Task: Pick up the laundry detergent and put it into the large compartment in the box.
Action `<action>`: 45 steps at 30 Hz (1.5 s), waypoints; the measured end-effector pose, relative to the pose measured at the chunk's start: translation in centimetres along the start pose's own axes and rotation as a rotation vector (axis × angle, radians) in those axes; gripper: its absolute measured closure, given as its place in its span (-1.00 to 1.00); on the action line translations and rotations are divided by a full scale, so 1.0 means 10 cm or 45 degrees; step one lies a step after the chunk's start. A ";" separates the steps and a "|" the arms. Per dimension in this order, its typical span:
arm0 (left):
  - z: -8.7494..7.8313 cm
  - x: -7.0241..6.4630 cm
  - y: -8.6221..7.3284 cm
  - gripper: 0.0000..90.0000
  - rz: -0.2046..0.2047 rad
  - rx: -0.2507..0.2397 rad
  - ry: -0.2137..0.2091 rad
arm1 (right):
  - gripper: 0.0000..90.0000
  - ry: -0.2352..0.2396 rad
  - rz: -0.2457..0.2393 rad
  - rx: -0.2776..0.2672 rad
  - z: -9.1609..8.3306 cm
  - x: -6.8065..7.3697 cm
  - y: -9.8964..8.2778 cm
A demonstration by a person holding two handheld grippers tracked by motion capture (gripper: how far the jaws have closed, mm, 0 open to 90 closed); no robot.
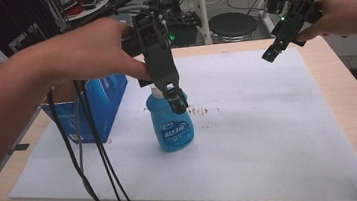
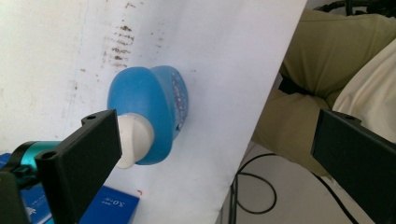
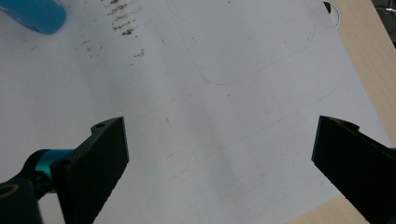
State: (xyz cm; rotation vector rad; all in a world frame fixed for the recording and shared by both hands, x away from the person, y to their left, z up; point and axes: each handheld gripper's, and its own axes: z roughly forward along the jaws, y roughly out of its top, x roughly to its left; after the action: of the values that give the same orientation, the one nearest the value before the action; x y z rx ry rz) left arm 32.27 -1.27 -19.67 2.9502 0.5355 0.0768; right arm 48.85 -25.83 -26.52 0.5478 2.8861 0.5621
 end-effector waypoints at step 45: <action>0.81 0.53 -0.23 -0.78 -0.036 0.020 -0.018 | -0.93 0.003 0.007 0.033 0.11 -0.01 0.02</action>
State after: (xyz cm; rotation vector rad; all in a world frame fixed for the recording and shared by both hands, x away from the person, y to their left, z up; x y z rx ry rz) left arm 37.04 1.63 -27.90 2.9555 0.5785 0.0485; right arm 49.30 -25.33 -27.49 0.5588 2.8991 0.5269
